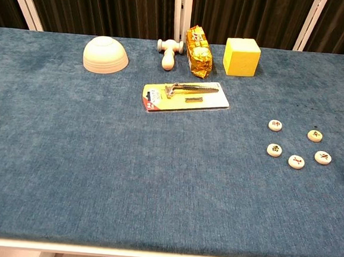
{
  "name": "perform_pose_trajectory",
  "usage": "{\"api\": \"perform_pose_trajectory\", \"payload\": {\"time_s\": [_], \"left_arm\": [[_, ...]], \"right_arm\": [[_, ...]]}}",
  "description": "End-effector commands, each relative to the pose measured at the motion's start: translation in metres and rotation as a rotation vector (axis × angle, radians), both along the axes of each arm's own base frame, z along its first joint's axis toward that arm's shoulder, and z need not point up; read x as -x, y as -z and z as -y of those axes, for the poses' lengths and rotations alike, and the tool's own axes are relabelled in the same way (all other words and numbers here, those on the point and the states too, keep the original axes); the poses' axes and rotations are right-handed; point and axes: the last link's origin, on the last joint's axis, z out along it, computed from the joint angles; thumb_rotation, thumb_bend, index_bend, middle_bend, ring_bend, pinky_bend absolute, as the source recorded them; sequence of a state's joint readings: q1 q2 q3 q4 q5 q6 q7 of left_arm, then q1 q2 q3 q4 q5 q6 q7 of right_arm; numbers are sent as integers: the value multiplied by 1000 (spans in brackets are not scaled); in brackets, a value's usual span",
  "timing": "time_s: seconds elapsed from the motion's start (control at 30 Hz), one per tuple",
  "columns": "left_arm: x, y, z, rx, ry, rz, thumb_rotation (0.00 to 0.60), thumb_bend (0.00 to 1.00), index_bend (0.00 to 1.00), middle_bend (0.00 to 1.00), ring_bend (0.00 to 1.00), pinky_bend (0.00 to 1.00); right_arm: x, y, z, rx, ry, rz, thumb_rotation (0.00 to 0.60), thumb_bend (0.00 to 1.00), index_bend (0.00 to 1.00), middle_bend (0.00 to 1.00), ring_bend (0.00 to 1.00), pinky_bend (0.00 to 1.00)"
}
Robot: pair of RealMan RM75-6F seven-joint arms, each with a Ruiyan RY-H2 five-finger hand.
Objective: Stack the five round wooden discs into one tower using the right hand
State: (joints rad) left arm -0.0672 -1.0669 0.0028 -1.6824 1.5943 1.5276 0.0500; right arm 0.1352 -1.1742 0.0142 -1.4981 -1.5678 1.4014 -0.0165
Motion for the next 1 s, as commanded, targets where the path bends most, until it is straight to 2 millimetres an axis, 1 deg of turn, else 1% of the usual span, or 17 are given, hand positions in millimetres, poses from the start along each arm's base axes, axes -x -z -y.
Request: {"api": "perform_pose_trajectory", "payload": {"time_s": [0.03,0.17,0.27,0.37,0.47,0.57,0.67,0.83,1.0], "left_arm": [[0,0,0,-1,-1,5,600,136,77,0,0,0],[1,1,-2,6,-2,8,600,136,77,0,0,0],[-1,1,-2,3,7,4,600,136,76,0,0,0],[1,1,-2,3,-3,5,600,136,77,0,0,0],[1,-1,-2,-3,0,9,600,136,77,0,0,0],[0,-2,-1,-7,4,11,600,136,77,0,0,0],[1,-3,-1,-9,0,12,600,136,77,0,0,0],[2,-5,0,-16,2,15,600,136,77,0,0,0],[1,-7,0,-22,4,21,600,136,77,0,0,0]], "right_arm": [[-13,2,12,-19,-46,-23,600,172,0,0,0,0],[-32,11,35,-74,-100,-68,600,207,0,0,0,0],[-48,23,50,-115,-139,-98,600,207,0,0,0,0],[-68,42,65,-164,-173,-109,600,207,9,0,0,0],[-83,62,76,-200,-181,-105,600,210,68,0,0,0],[-94,84,82,-229,-183,-108,600,212,115,0,0,0],[-103,103,83,-251,-185,-109,600,214,146,0,0,0],[-111,126,82,-267,-170,-100,600,215,199,0,0,0],[-112,142,82,-279,-146,-115,600,214,224,0,0,0]]}}
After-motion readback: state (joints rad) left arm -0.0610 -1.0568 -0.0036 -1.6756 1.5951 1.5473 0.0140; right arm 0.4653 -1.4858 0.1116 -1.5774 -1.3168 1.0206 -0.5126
